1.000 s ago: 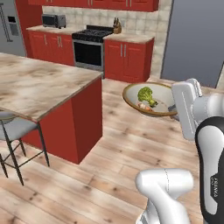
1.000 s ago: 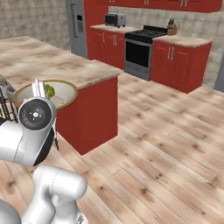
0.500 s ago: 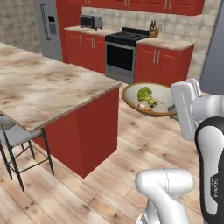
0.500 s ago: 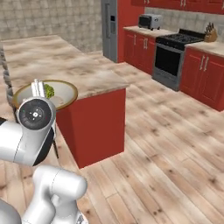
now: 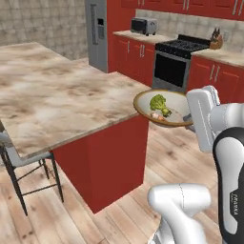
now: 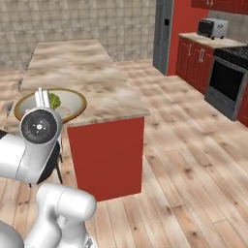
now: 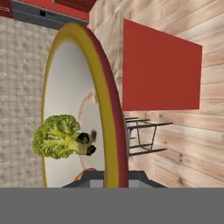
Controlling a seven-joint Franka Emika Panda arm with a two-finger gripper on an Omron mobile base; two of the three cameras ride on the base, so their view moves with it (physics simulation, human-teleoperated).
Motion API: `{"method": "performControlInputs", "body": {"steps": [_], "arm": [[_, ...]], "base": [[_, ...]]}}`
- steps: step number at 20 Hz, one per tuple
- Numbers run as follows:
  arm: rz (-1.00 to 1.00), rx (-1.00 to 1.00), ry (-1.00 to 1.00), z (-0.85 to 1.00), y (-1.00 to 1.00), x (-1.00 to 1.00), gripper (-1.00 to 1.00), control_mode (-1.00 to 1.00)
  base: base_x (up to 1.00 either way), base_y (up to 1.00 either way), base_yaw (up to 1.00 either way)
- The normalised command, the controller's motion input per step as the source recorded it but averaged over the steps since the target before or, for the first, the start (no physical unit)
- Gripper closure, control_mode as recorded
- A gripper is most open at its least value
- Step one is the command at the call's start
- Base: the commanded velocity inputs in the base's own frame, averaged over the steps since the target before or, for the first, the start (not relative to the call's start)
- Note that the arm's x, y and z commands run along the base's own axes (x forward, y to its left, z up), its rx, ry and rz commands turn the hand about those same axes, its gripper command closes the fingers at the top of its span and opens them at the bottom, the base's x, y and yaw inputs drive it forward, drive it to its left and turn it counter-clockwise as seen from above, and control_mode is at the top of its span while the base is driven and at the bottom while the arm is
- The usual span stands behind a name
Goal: The microwave is finished heating the shrimp and broccoli. Take the bowl containing the food and place it on the dining counter.
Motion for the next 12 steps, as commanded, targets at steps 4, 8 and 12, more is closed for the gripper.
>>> {"method": "performControlInputs", "body": {"steps": [4, 8, 12], "arm": [[0.00, 0.00, 0.00, 0.00, 0.00, 0.00, 1.00, 1.00], [0.00, 0.00, 0.00, 0.00, 0.00, 0.00, 1.00, 1.00], [0.00, 0.00, 0.00, 0.00, 0.00, 0.00, 1.00, 1.00]], "base": [[1.00, -0.58, 0.46], [1.00, -0.59, 0.46], [1.00, -0.57, 0.45]]}}
